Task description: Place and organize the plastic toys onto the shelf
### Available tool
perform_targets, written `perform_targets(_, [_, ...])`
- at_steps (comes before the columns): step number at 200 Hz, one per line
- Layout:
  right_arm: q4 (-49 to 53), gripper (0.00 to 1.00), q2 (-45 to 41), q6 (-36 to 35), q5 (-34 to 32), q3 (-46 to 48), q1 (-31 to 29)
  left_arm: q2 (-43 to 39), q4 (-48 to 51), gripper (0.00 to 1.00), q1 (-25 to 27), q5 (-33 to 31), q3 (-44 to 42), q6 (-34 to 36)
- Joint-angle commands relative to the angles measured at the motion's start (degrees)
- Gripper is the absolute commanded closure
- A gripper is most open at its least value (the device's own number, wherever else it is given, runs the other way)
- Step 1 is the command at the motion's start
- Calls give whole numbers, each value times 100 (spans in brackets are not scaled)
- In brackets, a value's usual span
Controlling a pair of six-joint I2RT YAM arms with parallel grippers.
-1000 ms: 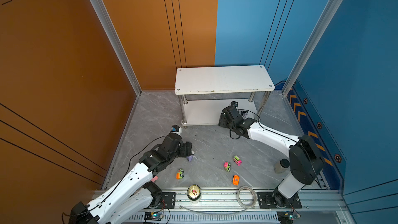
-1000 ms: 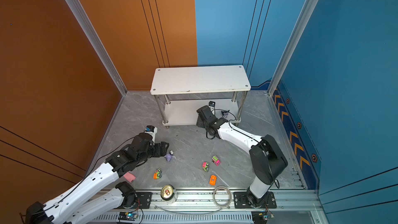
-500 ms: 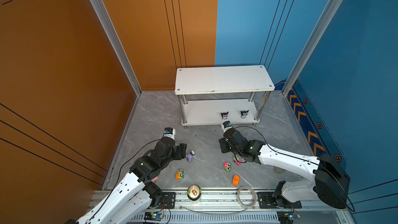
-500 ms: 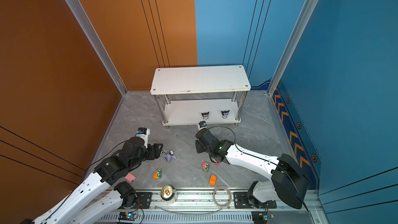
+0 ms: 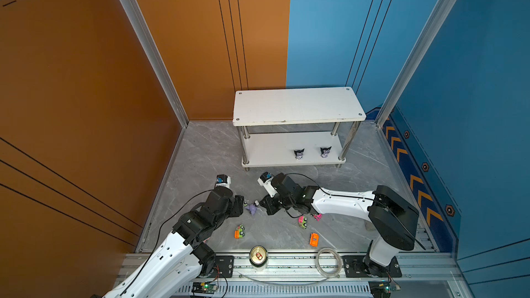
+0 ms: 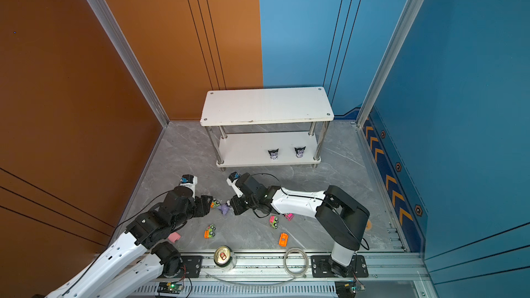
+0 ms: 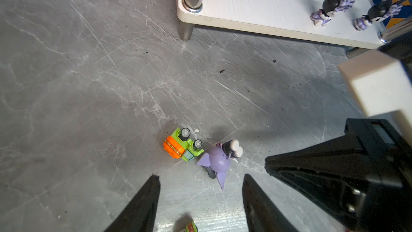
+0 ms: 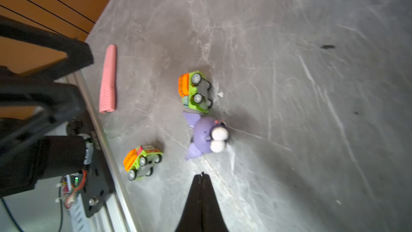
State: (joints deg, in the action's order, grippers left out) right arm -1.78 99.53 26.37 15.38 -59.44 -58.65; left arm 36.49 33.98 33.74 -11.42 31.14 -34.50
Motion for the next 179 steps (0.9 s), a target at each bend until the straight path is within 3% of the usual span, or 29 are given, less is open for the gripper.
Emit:
perform_targets(1, [-71,99,221,-41,300,-334,-98,42,127,37,-113,-86,59,88])
perform_targets(39, [7,98,698,-36,241,-720,-102,128,128,28,-222,5,46,184])
perform_targets(73, [-165,98,1027,287,163,-794,92,97,61,26,-276,78,-62,165])
perform_targets(179, [-718,97,616,593,98,410,781,411,-408,19,-377,631,-187,237])
